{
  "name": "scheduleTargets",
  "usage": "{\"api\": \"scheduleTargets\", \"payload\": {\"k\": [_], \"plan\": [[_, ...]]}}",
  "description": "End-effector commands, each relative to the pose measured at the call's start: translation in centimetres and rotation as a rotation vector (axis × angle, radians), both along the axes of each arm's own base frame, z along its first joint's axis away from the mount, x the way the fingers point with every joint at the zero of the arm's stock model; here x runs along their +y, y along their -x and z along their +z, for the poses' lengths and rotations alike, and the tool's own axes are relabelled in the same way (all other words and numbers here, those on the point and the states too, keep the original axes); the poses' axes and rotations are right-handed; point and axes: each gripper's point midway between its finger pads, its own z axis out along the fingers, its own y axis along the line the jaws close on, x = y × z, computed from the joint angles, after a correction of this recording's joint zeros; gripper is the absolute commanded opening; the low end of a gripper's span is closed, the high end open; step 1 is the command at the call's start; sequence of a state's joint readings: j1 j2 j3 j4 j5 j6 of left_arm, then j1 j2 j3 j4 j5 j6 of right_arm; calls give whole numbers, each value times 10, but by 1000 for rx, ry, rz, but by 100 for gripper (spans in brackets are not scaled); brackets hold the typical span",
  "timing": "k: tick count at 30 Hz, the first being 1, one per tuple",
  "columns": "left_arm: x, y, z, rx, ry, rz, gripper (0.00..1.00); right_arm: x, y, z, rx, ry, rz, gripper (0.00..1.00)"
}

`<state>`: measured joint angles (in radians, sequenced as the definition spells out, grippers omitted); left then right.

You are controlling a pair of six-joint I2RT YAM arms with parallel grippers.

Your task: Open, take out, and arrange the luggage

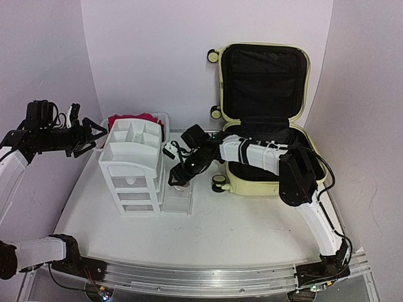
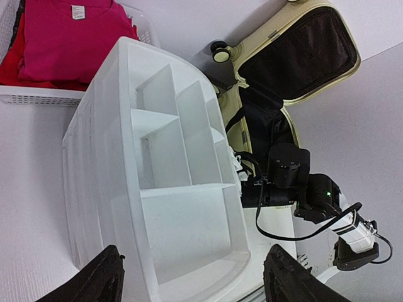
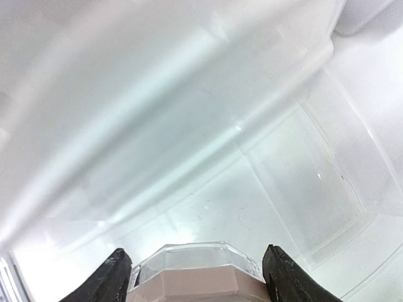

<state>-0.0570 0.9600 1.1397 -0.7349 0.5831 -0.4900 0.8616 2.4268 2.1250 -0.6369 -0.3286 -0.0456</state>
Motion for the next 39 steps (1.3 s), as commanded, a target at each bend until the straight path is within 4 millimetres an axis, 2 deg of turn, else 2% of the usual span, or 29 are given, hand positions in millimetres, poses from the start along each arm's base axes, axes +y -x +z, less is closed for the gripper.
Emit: {"api": "scheduleTargets", "payload": {"k": [1, 6, 8, 11, 13, 16, 19, 24, 27, 34, 39], "plan": [[-3, 2, 6, -44, -7, -29, 77, 12, -19, 15, -105, -31, -14, 48], [-3, -3, 5, -44, -19, -33, 79, 15, -18, 6, -72, -37, -53, 69], [-2, -7, 6, -42, -21, -31, 79, 13, -20, 13, -57, -47, -104, 80], [-4, -11, 4, -22, -12, -40, 80, 9, -25, 36, -54, -70, -180, 94], [-6, -14, 0, -7, -8, -47, 80, 5, -23, 54, -54, -88, -199, 98], [-7, -17, -3, 1, -13, -58, 81, -9, -24, 73, -76, -68, -256, 98], [-9, -18, -6, 10, -9, -73, 80, -51, -40, 78, -175, 54, -434, 96], [-20, -21, -16, 53, 28, -147, 73, -112, -56, 60, -300, 276, -653, 78], [-23, -21, -21, 76, 42, -162, 73, -123, -60, 46, -323, 372, -663, 78], [-25, -22, -33, 115, 51, -173, 72, -108, -60, -4, -249, 414, -624, 82], [-23, -22, -39, 125, 44, -166, 72, -69, -49, -23, -109, 292, -571, 86]]}}
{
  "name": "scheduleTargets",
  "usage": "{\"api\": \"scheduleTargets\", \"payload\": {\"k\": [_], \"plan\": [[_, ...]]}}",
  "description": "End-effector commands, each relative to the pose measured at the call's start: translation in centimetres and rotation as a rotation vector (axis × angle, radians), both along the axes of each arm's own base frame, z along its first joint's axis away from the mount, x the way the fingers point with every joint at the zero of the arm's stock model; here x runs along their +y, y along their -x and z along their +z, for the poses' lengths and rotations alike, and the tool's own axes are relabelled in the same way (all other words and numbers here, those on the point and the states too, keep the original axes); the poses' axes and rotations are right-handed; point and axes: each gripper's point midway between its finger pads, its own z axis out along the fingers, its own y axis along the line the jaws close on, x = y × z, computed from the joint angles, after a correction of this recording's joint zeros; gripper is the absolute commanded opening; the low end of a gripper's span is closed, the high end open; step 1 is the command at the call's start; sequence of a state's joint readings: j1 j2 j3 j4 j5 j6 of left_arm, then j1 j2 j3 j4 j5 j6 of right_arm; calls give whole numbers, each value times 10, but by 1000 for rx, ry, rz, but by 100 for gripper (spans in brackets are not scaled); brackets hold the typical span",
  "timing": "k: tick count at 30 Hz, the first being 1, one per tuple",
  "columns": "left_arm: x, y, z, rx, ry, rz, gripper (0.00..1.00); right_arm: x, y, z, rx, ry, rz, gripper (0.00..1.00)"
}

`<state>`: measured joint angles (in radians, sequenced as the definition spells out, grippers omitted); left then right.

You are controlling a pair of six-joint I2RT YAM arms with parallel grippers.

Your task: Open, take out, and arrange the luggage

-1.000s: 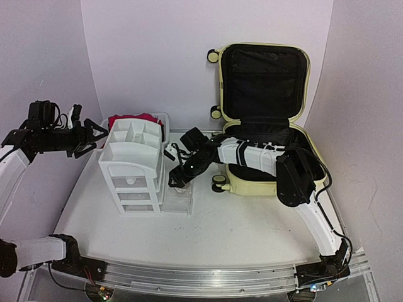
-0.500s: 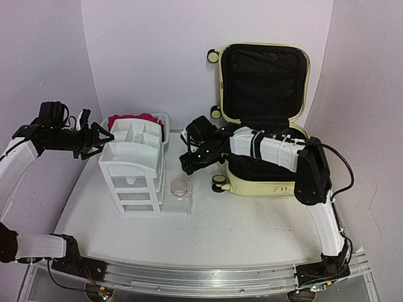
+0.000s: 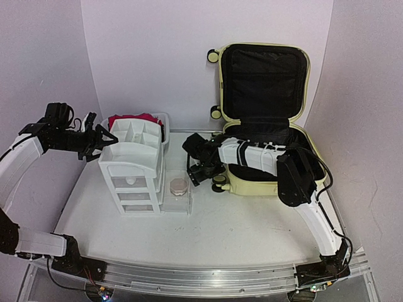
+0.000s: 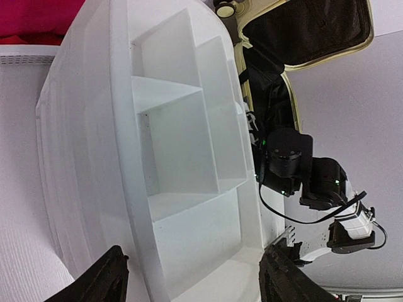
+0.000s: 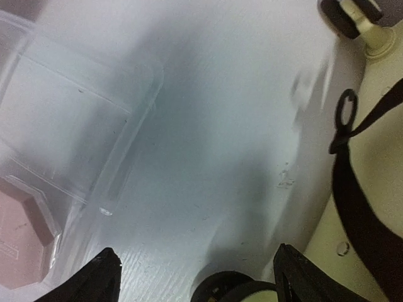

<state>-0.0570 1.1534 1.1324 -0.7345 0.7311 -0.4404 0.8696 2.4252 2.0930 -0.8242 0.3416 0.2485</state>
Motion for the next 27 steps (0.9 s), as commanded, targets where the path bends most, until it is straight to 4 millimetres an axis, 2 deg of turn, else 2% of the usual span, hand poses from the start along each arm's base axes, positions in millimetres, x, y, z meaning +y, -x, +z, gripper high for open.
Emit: {"api": "scheduleTargets", "payload": {"k": [1, 5, 11, 15, 17, 20, 24, 27], "plan": [[-2, 0, 7, -49, -2, -22, 71, 47, 7, 10, 51, -200, 27, 86], [1, 1, 3, -51, -20, -10, 71, 95, 16, 18, 67, -430, 41, 91], [5, 3, -4, -44, -41, 9, 71, 154, 33, 25, 61, -608, 86, 94], [14, 5, 0, -85, -93, 47, 77, 179, 42, 27, 74, -712, 88, 96], [25, 8, 5, -111, -162, 88, 80, 187, 45, 27, 85, -755, 85, 96], [55, 17, 24, -164, -313, 206, 83, 200, 48, 29, 72, -790, 110, 96], [98, 37, 64, -280, -494, 390, 88, 220, 57, 25, 51, -816, 144, 96], [116, 55, 89, -342, -554, 473, 88, 241, 67, 22, 44, -854, 171, 97]]}}
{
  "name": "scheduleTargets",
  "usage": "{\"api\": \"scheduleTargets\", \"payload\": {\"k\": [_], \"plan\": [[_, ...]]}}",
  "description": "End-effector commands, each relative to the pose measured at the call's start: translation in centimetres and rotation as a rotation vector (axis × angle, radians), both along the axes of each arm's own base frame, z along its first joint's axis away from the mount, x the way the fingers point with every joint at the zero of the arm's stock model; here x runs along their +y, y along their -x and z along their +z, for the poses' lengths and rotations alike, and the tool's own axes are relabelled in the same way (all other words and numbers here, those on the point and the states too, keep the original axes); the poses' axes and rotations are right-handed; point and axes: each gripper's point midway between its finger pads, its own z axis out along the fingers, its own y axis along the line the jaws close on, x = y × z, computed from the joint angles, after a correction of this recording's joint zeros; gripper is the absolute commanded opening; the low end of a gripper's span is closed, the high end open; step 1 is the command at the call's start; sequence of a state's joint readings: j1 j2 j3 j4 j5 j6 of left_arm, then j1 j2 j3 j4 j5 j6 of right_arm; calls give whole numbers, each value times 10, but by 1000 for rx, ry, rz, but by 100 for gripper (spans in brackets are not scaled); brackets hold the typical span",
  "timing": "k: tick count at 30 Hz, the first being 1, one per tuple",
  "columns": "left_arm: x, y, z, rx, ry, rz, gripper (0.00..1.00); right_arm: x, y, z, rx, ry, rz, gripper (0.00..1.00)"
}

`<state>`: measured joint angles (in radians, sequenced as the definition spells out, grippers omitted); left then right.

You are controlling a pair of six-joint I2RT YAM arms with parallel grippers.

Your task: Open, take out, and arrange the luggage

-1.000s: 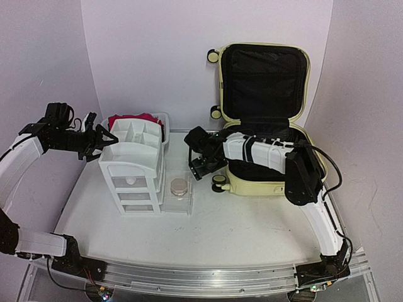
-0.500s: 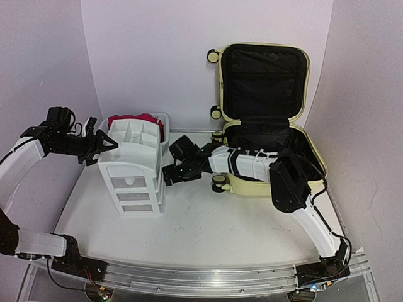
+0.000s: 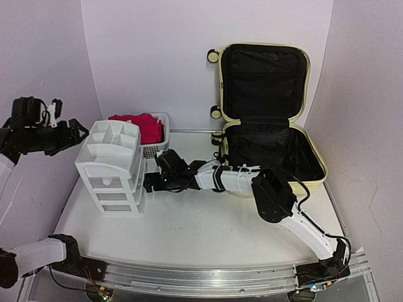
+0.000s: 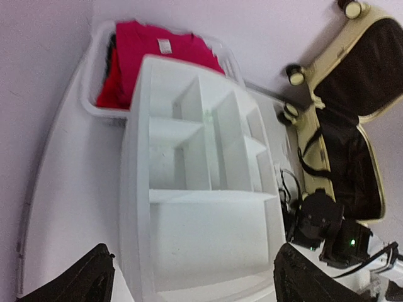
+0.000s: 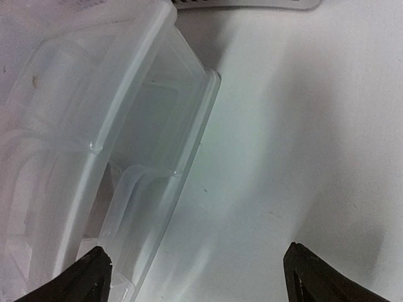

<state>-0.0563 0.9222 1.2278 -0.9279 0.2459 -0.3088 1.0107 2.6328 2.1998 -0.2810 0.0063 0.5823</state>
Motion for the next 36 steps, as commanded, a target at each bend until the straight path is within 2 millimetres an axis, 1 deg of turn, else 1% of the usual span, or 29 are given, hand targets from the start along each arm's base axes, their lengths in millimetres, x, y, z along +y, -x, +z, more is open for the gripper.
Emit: {"api": "scheduleTargets", "payload": {"k": [1, 2, 3, 4, 6, 8, 10, 12, 13, 14, 15, 16, 17, 20, 21, 22, 23, 24, 26, 27, 28, 29, 31, 32, 33, 34, 35, 36], "plan": [[47, 30, 53, -155, -184, 191, 88, 64, 26, 37, -73, -196, 81, 97], [48, 36, 61, -180, -184, 200, 88, 72, 31, 35, -79, -205, 84, 98], [49, 40, 65, -186, -185, 204, 88, 80, 35, 36, -91, -218, 88, 98], [48, 41, 67, -182, -183, 196, 87, 88, 40, 35, -103, -231, 100, 98], [42, 43, 68, -185, -167, 167, 87, 102, 43, 42, -158, -259, 103, 98], [32, 41, 67, -180, -146, 111, 87, 110, 43, 48, -202, -286, 96, 98], [19, 38, 68, -179, -122, 37, 87, 111, 40, 56, -219, -304, 82, 98], [2, 36, 74, -207, -94, -66, 87, 106, 41, 69, -239, -272, 94, 98], [-7, 37, 78, -226, -79, -119, 87, 100, 42, 74, -248, -230, 99, 98], [-15, 36, 83, -253, -66, -161, 87, 88, 43, 72, -252, -165, 105, 98], [-21, 35, 88, -278, -50, -195, 87, 76, 44, 76, -277, -105, 112, 98], [-27, 33, 91, -301, -30, -225, 87, 64, 42, 106, -326, -85, 109, 98], [-35, 31, 96, -325, -2, -270, 87, 43, 44, 120, -350, -28, 105, 98], [-61, 20, 101, -354, 126, -390, 87, -15, 39, 140, -375, 104, 109, 98], [-67, 14, 99, -349, 154, -415, 87, -37, 36, 141, -357, 145, 103, 98], [-76, 8, 97, -346, 164, -437, 87, -61, 33, 147, -340, 177, 88, 98], [-86, 3, 94, -347, 157, -464, 87, -89, 30, 145, -310, 224, 72, 98], [-106, 0, 92, -351, 127, -510, 87, -115, 27, 147, -290, 257, 51, 98], [-137, -2, 89, -366, 91, -594, 88, -172, 20, 151, -246, 314, -22, 98], [-150, -4, 88, -372, 91, -625, 88, -203, 16, 157, -225, 329, -77, 98], [-159, -8, 91, -393, 95, -639, 88, -241, 9, 162, -203, 353, -153, 98], [-167, -10, 94, -410, 101, -654, 88, -271, 10, 169, -200, 378, -199, 98], [-176, -13, 104, -472, 102, -673, 88, -325, 18, 189, -230, 429, -269, 98], [-176, -14, 110, -505, 101, -668, 88, -348, 26, 202, -256, 442, -295, 98], [-174, -15, 117, -537, 96, -656, 88, -372, 35, 207, -269, 463, -325, 98], [-171, -15, 124, -571, 79, -643, 89, -396, 45, 223, -295, 448, -365, 98], [-167, -14, 131, -600, 66, -623, 89, -415, 51, 223, -290, 461, -392, 98], [-161, -13, 137, -633, 42, -601, 89, -437, 62, 236, -312, 443, -433, 98]]}}
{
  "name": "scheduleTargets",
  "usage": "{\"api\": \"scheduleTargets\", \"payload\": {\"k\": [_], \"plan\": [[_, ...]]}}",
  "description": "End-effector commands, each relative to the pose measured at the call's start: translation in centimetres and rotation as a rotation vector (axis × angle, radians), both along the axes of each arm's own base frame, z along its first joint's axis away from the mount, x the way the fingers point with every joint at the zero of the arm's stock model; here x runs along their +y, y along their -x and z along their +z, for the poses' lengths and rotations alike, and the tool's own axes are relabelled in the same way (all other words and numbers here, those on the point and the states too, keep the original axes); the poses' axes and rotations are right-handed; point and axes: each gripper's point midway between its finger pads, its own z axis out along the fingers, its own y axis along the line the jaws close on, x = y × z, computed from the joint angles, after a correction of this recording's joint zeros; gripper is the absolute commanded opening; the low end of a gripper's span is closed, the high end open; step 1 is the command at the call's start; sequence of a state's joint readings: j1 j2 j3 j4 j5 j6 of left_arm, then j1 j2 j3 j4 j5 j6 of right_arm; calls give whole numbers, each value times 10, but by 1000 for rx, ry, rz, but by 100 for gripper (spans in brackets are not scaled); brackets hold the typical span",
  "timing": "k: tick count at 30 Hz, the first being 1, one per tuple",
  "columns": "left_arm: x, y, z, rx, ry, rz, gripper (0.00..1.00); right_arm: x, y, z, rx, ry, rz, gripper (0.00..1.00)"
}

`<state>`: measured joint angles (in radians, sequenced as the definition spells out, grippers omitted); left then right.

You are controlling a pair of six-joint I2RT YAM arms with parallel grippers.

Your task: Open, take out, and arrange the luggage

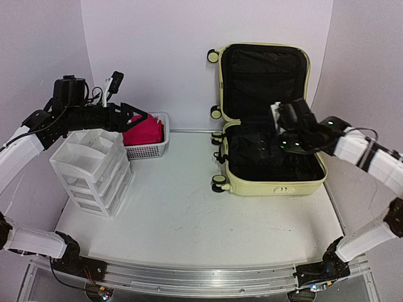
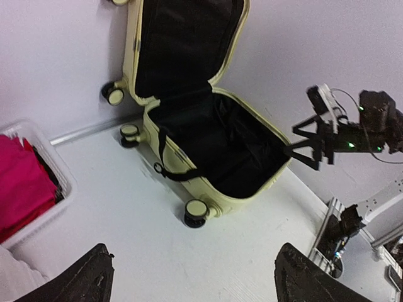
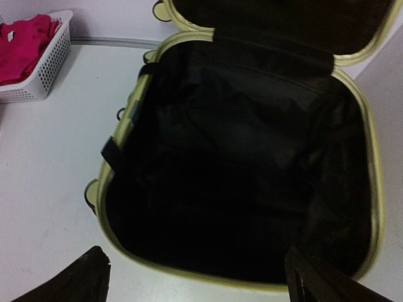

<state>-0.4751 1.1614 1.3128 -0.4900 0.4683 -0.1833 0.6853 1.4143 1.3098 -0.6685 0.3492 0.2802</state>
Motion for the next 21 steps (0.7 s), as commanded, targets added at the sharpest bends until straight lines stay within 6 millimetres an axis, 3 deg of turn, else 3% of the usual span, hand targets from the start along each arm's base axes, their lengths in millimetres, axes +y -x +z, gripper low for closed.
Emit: {"api": "scheduleTargets", "payload": {"k": [1, 4, 7, 10, 13, 17, 19, 21], "plan": [[24, 6, 82, -332, 65, 103, 90, -83, 51, 30, -65, 64, -99, 98], [59, 15, 104, -427, 59, 267, 93, -127, 80, 47, -136, 91, -171, 98], [91, 34, 123, -514, 92, 386, 96, -146, 108, 63, -208, 39, -172, 98], [112, 55, 137, -565, 151, 451, 98, -145, 129, 72, -253, -47, -103, 98], [120, 68, 142, -581, 186, 461, 98, -153, 140, 85, -293, -76, -104, 98], [129, 73, 144, -593, 192, 495, 98, -157, 146, 95, -314, -99, -114, 98], [130, 73, 141, -590, 189, 500, 98, -144, 148, 93, -331, -133, -32, 98], [131, 75, 141, -591, 191, 497, 98, -145, 148, 96, -339, -145, -43, 98]]}}
